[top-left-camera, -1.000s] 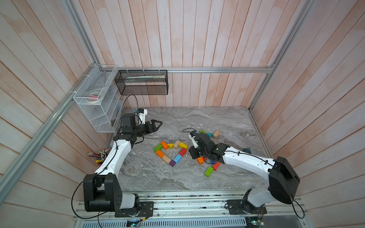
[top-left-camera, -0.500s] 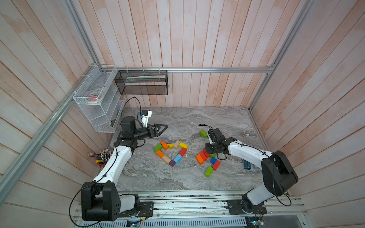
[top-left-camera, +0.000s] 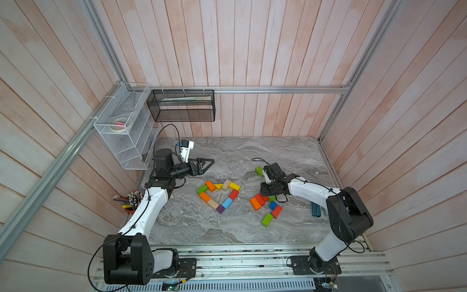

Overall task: Assemble a heart with building blocks
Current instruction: Move the building block to the center of the board.

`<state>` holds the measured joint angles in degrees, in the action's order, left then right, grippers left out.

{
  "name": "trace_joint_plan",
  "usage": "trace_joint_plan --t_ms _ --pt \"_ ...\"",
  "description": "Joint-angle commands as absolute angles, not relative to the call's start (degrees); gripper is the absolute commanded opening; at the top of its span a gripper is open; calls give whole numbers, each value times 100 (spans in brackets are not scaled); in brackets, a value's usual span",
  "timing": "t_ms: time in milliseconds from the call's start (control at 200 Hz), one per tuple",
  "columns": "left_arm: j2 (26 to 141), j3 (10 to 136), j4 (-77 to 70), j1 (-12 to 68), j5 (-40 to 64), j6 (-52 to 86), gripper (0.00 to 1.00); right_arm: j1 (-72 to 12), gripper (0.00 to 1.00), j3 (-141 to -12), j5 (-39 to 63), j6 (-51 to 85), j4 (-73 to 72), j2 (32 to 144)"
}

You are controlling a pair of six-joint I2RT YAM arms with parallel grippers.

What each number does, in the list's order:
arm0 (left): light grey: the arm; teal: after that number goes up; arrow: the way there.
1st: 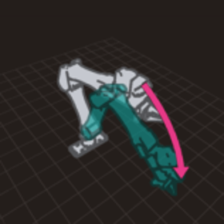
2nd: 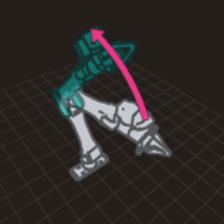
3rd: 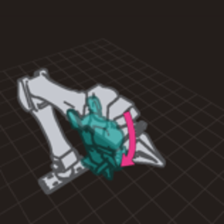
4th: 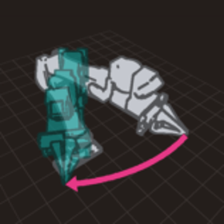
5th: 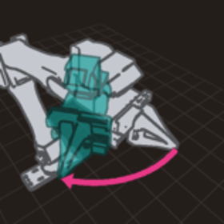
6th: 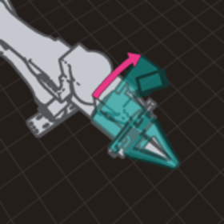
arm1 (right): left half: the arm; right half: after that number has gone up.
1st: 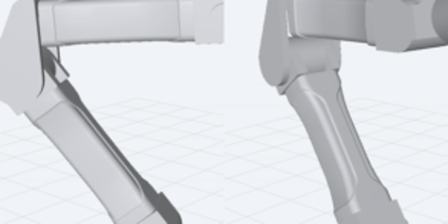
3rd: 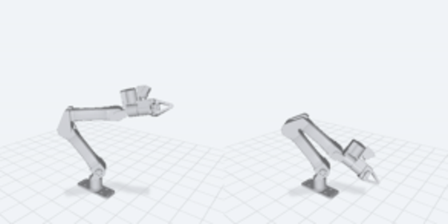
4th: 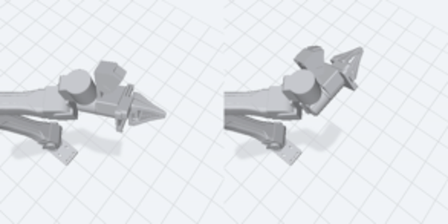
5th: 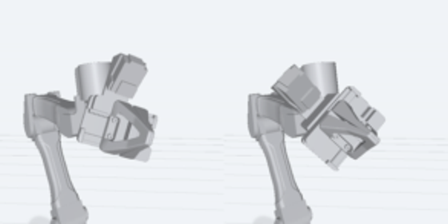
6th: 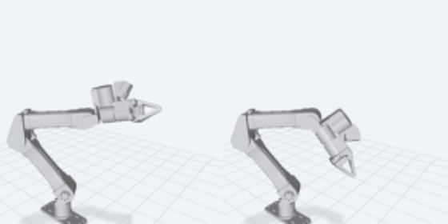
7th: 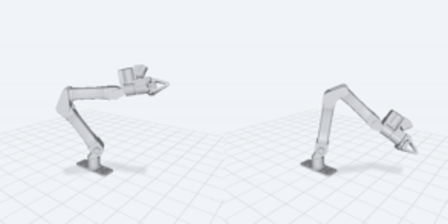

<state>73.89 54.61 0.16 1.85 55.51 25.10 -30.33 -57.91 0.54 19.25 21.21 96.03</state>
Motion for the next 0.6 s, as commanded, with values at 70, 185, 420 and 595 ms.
trace_joint_plan --t_ms 70,185,420,595 --pt "7287 5418 -83 186 5633 2494 100 -3022 41 -5871 194 1975 2136 9830" --pt "7286 5420 -83 192 5620 2497 100 -3023 35 -5902 131 2112 2161 9914" --pt "7289 5405 -108 192 5614 2547 100 -3015 20 -6654 115 3343 2036 10325" --pt "7203 5483 373 322 5053 2145 100 -3049 20 -7429 216 4014 1754 11011"
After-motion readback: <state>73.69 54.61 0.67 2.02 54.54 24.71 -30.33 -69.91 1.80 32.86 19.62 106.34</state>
